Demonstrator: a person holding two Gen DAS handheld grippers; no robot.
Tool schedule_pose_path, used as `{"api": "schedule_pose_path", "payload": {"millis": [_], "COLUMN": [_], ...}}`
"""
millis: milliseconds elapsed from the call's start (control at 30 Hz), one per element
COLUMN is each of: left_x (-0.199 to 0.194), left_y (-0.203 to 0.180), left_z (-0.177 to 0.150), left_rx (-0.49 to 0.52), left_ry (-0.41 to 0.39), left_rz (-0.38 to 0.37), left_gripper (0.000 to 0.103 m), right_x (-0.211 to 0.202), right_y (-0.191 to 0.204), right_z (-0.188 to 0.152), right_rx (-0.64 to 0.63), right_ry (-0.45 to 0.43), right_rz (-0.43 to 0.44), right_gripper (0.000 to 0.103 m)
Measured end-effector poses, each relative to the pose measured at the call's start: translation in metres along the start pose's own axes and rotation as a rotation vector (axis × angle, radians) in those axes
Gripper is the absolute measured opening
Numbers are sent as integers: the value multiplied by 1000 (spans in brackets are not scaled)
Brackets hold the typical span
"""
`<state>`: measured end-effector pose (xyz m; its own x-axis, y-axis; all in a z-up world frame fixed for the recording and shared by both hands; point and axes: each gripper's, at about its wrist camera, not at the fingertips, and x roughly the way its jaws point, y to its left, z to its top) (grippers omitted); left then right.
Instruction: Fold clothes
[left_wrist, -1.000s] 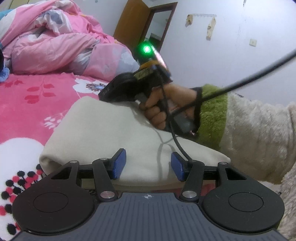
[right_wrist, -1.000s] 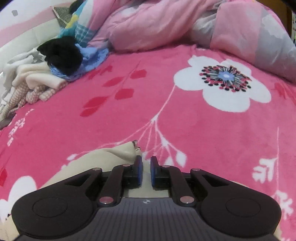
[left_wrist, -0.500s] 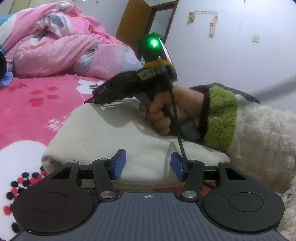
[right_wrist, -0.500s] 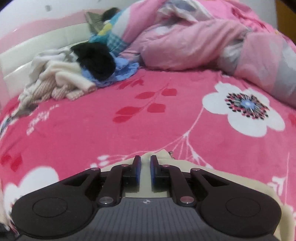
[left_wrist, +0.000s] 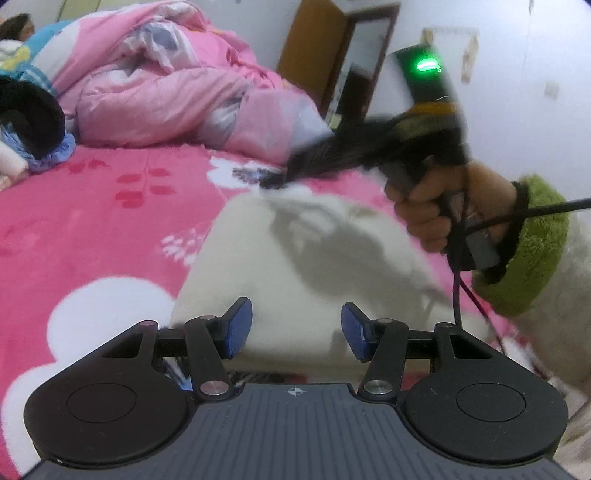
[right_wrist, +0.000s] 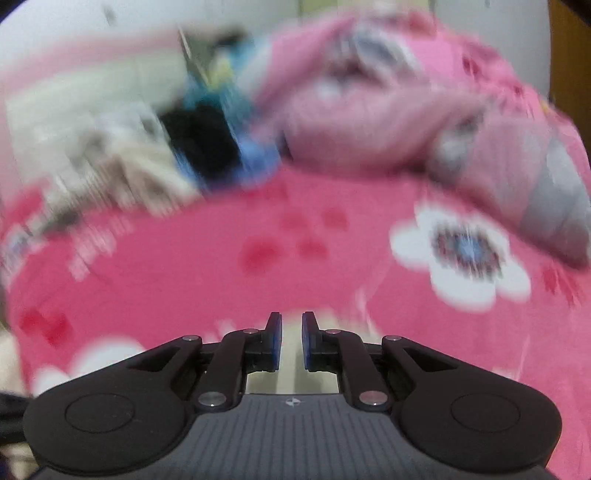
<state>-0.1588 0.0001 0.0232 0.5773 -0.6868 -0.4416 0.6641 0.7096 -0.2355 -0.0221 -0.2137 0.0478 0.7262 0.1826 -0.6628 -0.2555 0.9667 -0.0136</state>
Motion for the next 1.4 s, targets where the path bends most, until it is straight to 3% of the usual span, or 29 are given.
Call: {"api": "schedule_pose_path", "payload": {"millis": [67, 133, 200, 467, 567, 667, 733, 867, 967, 1167, 1233, 1300, 1400], "left_x": [3, 2, 1, 2, 3, 4, 4, -2, -13, -18, -8, 7, 10], "left_y": [-5, -6, -3, -3, -2, -4, -6, -9, -12, -9, -8, -8, -15], "left_z": [-3, -4, -4, -7, -8, -8, -7, -5, -2, 10, 12, 8, 4], "left_rx": [25, 33, 15, 1, -2, 0, 25, 35, 43, 32, 38, 53, 97], "left_ry": [23, 30, 37, 53, 53, 61, 64, 50, 11, -34, 2, 76, 87], "left_rz": [18, 22, 15, 18, 17, 20, 22, 23, 24, 42, 72, 114, 127], "left_gripper": [54, 54, 54, 54, 54, 54, 55, 55, 55, 55, 55, 55, 58], "right_x": [12, 7, 3, -81, -67, -47, -51, -57, -80, -142, -142, -121, -105], "right_y": [0, -3, 0, 8, 3, -7, -10, 0, 5, 20, 24, 23, 19], "right_z": [-15, -8, -6, -10, -36, -74, -70, -67, -66, -78, -88, -106, -128], "right_rx": [-18, 52, 26, 63, 61, 107, 161, 130, 152, 138, 131, 131, 150], "right_ry": [-17, 5, 11, -90, 19, -14, -14, -26, -51, -139, -94, 11, -2], "right_rz": [-16, -16, -34, -22, -82, -77, -78, -122, -134, -74, -71, -115, -136], "right_gripper": [11, 11, 11, 12, 13, 13, 14, 16, 17, 17, 17, 17, 21]}}
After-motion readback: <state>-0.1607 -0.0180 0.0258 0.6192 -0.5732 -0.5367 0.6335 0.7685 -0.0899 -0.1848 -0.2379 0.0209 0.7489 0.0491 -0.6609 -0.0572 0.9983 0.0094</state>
